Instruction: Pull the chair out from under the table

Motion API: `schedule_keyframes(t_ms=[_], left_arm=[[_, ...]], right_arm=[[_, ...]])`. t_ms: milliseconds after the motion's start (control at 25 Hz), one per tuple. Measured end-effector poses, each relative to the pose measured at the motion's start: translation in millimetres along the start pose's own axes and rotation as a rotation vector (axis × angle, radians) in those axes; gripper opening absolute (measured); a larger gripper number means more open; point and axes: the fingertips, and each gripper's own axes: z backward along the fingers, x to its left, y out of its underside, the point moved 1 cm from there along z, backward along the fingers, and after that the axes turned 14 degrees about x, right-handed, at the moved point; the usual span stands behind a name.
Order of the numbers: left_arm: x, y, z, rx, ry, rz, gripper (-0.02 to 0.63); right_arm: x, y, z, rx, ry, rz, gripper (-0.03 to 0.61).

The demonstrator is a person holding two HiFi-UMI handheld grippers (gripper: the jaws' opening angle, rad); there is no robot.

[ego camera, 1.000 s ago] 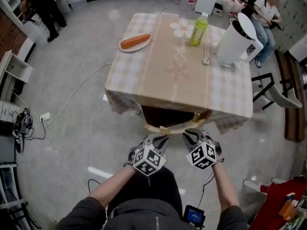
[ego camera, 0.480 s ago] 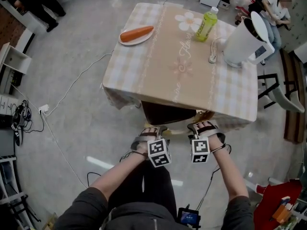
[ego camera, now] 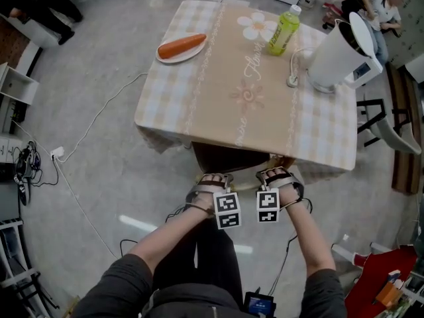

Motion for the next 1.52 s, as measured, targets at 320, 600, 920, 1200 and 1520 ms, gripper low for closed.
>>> schedule_keyframes(t_ms=[320,600,920,1200,1520], left_arm=[[-9,-8,-13,0.024,0.020,-0.037,0.183],[-8,-8,-16,0.026,0.023,-0.037,0.166],[-8,-6,-11,0.045,0.034,-0.041,0.164],[-7,-6,-9,0.057,0.013,-0.054,0.163],[-12,-8,-6,0.052,0.004,-0.055,0.161]], right_arm=[[3,3,-18,0.049,0.013,0.058,0.146],[2,3,-20,0.065,0.017,0.087,0.137],[2,2,-14,0.060,0.006,0.095,0.135],[2,2,-12,0.060,0.000,0.100,0.133],[7,3,-9,0.057,-0.011,0.110,0.133]])
